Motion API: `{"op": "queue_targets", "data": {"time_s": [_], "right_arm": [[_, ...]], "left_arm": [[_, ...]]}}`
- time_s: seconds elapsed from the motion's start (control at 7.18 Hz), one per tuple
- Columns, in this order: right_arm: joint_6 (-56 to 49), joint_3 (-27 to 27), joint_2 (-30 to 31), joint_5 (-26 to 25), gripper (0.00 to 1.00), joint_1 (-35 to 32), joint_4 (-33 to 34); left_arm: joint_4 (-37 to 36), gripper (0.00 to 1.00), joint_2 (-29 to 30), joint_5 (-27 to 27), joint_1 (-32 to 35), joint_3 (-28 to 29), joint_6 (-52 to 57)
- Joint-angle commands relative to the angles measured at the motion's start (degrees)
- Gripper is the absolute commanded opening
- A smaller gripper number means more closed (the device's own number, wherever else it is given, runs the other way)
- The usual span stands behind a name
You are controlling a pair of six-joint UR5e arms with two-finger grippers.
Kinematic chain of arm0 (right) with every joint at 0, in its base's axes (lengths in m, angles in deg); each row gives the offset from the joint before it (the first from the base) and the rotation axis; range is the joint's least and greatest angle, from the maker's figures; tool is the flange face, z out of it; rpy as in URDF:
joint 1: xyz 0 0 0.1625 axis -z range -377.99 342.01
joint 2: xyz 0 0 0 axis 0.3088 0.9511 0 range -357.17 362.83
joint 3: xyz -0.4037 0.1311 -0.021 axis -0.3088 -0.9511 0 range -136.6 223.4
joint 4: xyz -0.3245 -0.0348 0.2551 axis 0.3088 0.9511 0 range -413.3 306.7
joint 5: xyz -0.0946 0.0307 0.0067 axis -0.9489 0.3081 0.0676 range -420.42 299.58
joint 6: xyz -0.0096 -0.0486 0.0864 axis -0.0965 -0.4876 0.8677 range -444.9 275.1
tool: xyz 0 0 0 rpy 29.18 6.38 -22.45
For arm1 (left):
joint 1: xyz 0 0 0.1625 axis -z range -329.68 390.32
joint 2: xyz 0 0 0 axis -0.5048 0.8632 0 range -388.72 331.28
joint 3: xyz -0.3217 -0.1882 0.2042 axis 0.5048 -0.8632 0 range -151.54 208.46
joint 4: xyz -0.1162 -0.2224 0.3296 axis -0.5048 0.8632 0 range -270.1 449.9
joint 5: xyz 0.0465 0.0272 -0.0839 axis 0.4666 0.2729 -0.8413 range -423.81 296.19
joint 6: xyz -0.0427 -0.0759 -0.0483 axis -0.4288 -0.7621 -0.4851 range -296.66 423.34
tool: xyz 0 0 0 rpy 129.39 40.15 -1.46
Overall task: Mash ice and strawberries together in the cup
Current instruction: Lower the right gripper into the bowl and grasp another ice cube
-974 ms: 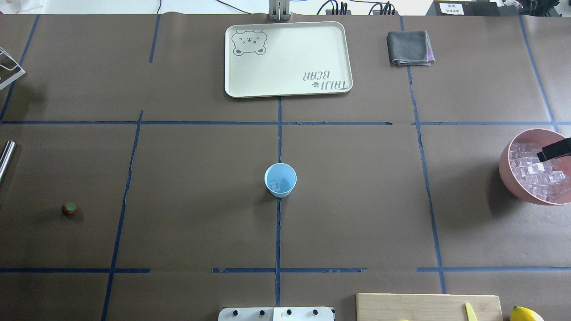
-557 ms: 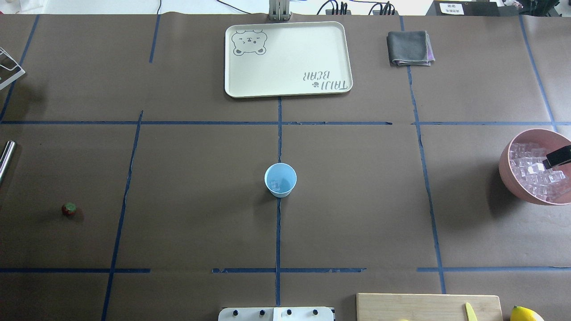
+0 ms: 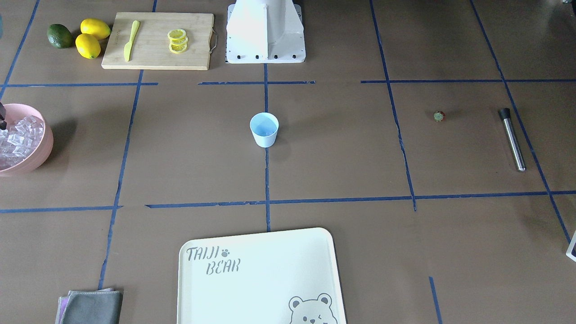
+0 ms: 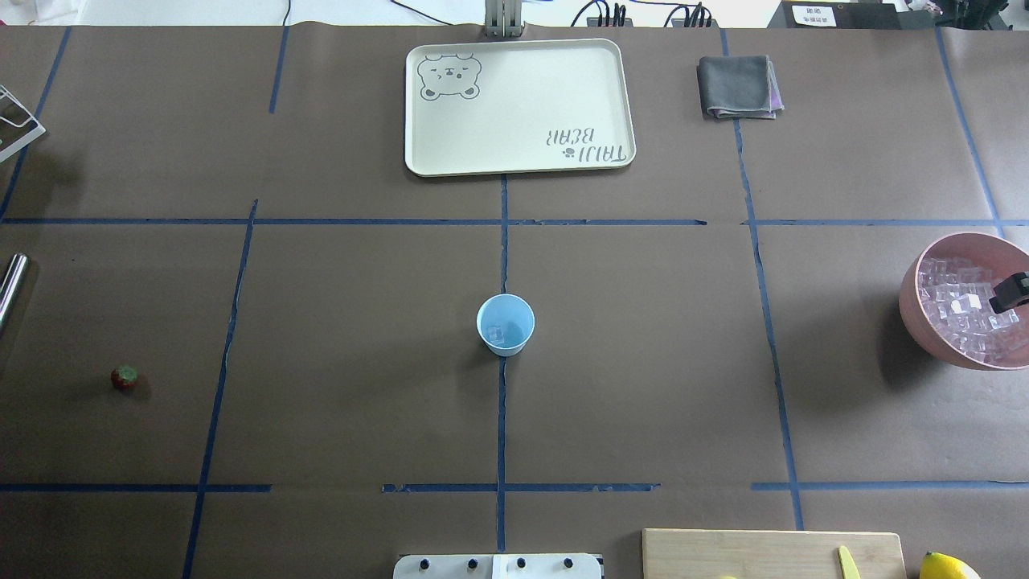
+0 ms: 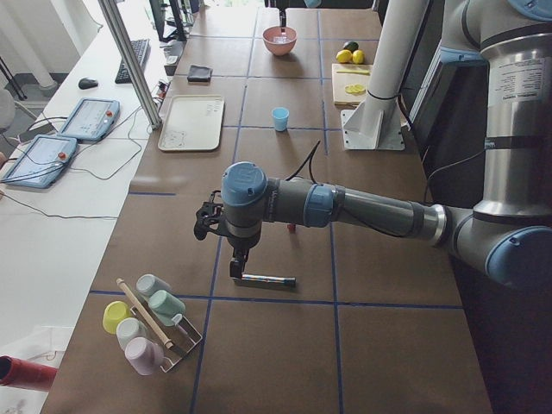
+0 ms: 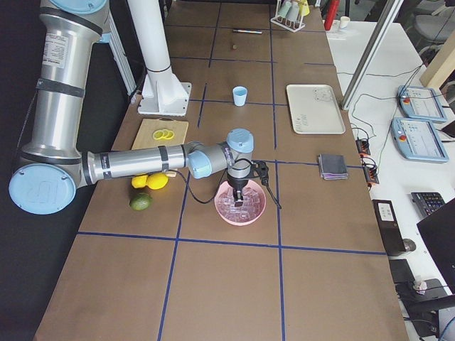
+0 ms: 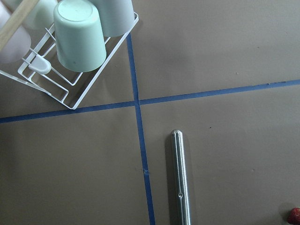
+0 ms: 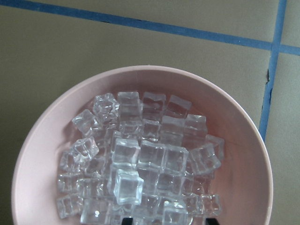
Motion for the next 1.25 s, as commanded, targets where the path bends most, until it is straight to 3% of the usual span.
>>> {"op": "queue_targets", "data": {"time_s": [0.0,1.11], "right_arm": [[0.0,-1.7,-0.2,-0.1,0.61,0.1,-0.1],[0.6,-3.7,-0.5,-0.6,0.61,1.8,0.0]], "left_arm": [[0.0,1.00,-0.1,0.0,0.0,-0.1,0.0],[0.0,1.00,-0.1,-0.1,0.0,-0.1,0.0]]}}
